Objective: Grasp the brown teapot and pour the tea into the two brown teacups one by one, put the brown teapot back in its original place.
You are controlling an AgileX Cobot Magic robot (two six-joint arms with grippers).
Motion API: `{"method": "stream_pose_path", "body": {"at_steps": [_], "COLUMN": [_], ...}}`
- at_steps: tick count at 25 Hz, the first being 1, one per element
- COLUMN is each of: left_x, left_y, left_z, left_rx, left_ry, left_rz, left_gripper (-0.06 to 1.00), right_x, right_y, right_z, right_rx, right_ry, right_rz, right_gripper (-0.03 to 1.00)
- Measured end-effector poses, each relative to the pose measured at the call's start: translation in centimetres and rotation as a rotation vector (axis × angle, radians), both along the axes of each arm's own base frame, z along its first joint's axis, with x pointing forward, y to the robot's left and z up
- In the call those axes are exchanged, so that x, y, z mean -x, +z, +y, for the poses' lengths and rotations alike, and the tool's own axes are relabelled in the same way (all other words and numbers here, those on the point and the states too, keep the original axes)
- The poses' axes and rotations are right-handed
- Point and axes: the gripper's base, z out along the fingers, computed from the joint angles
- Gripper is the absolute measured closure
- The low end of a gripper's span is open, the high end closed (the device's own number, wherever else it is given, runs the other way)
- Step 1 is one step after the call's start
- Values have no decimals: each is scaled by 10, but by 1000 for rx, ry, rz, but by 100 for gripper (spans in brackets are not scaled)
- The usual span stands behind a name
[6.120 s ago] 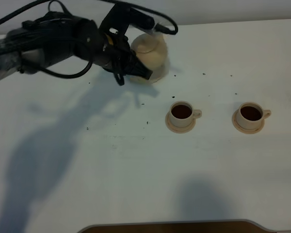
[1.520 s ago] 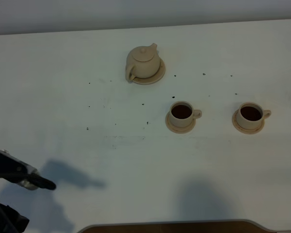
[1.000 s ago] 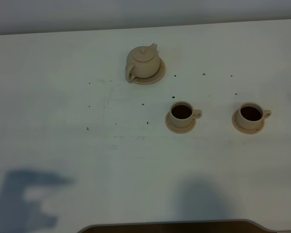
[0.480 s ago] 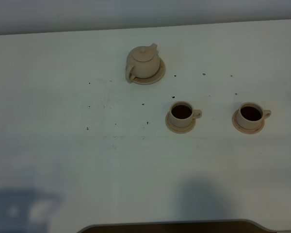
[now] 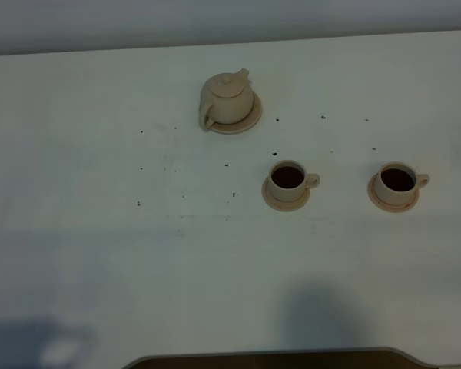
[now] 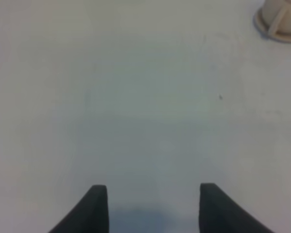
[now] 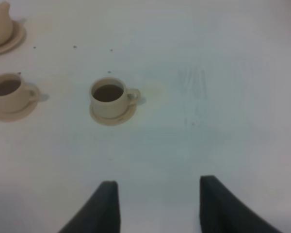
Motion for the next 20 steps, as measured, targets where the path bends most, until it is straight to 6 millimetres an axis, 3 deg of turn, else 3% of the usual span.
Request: {"method": "stream_pose_path", "body": {"at_steps": [20], "left_x": [1], "left_y": [0], "left_z": [0], "left_rx": [-16], "left_ry": [-19], "left_rz": [-3], "left_gripper": [52], "right_x": [0], "right_y": [0], "right_z": [0], "right_rx": [0], "right_ry": [0], "right_rz": [0], "right_gripper": [56]}}
